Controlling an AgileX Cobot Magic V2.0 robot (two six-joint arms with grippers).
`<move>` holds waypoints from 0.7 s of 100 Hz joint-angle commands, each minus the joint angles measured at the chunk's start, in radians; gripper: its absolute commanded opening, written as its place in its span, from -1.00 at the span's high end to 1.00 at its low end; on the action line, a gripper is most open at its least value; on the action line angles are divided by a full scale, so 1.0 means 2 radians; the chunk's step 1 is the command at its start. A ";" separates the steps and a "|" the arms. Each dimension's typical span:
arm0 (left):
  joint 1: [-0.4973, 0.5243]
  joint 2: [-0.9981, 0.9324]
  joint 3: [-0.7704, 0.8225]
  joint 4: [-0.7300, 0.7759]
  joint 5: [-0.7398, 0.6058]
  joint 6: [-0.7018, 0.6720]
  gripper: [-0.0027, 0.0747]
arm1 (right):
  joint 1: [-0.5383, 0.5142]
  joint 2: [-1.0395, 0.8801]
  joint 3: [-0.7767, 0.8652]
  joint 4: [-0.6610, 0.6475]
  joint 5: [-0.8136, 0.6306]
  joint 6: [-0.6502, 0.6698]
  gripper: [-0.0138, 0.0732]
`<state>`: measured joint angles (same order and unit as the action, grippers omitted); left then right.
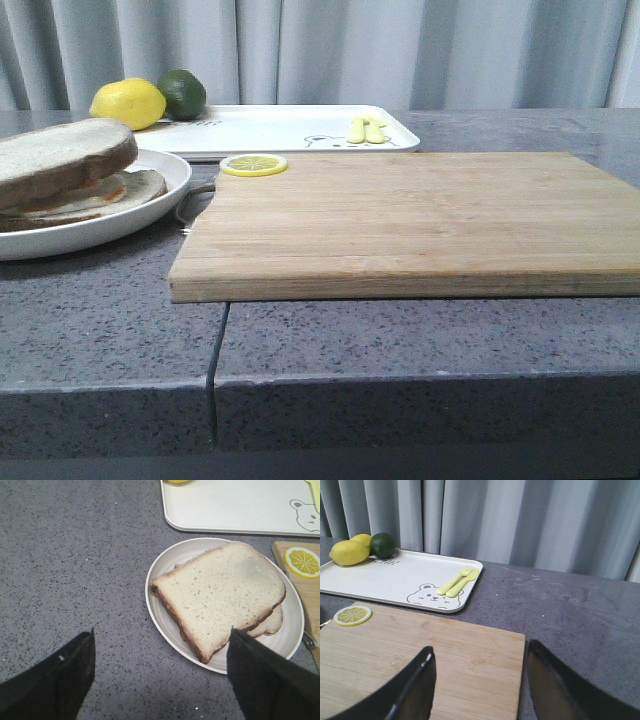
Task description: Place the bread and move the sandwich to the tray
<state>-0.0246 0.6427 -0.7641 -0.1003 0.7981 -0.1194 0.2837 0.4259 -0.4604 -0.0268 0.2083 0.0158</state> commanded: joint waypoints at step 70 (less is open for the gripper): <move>0.002 0.006 -0.018 -0.005 -0.049 -0.002 -0.39 | -0.003 0.001 -0.014 -0.006 -0.037 0.000 -0.29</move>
<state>-0.0246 0.6427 -0.7641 -0.1003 0.7730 -0.1194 0.2837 0.4259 -0.4604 -0.0268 0.2083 0.0178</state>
